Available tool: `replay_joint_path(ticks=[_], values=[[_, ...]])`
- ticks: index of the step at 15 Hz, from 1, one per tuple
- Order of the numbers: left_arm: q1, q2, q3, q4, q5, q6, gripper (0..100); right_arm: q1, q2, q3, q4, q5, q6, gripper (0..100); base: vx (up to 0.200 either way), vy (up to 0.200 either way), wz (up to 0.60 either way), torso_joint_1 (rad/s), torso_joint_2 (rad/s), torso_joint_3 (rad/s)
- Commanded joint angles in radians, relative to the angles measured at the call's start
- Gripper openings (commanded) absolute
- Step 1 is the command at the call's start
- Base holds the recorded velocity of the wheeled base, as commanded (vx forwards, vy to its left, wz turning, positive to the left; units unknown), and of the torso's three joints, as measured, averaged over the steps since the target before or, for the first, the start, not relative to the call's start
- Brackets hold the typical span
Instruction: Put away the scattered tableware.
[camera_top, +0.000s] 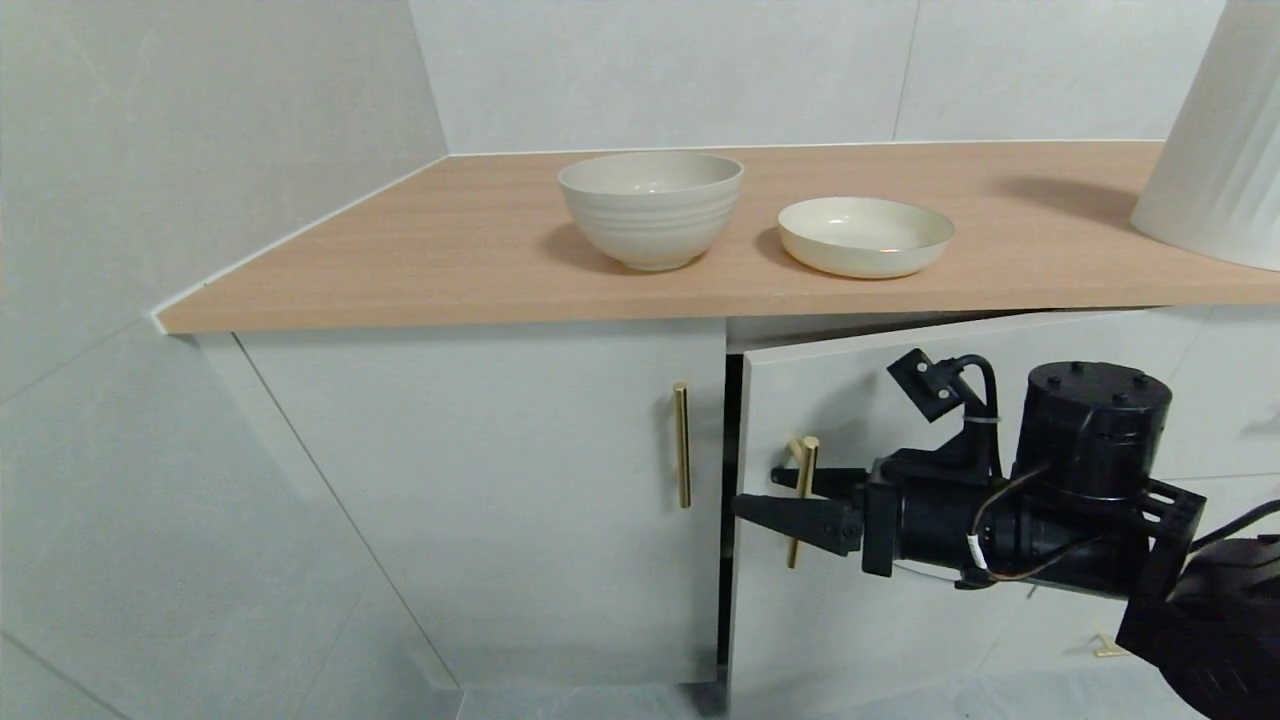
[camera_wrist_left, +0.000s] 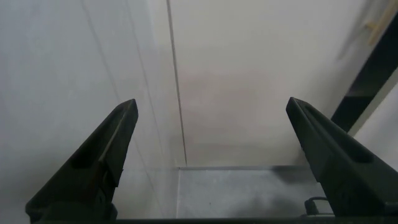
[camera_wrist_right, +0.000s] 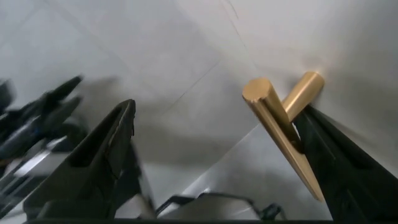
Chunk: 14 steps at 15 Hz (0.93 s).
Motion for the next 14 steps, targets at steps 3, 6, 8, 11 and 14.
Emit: replay_joint_path(ticks=[3,6,8,11,14], values=[[0.000,0.000,0.000,0.001,0.000,0.000,100,0.002,-0.118,0.093,-0.003,0.079,0.000,100,0.000,0.000,0.00,0.000,0.00,0.000],[0.002,0.000,0.000,0.000,0.000,0.000,100,0.002,-0.158,0.117,-0.003,0.087,0.000,100,0.000,0.000,0.00,0.000,0.00,0.000],[0.000,0.000,0.000,0.000,0.000,0.000,100,0.002,-0.185,0.136,-0.003,0.108,0.000,100,0.000,0.000,0.00,0.000,0.00,0.000],[0.000,0.000,0.000,0.000,0.000,0.000,100,0.002,-0.227,0.185,-0.003,0.124,-0.002,100,0.000,0.000,0.00,0.000,0.00,0.000],[0.000,0.000,0.000,0.000,0.000,0.000,100,0.002,-0.251,0.211,-0.003,0.148,-0.002,100,0.000,0.000,0.00,0.000,0.00,0.000]])
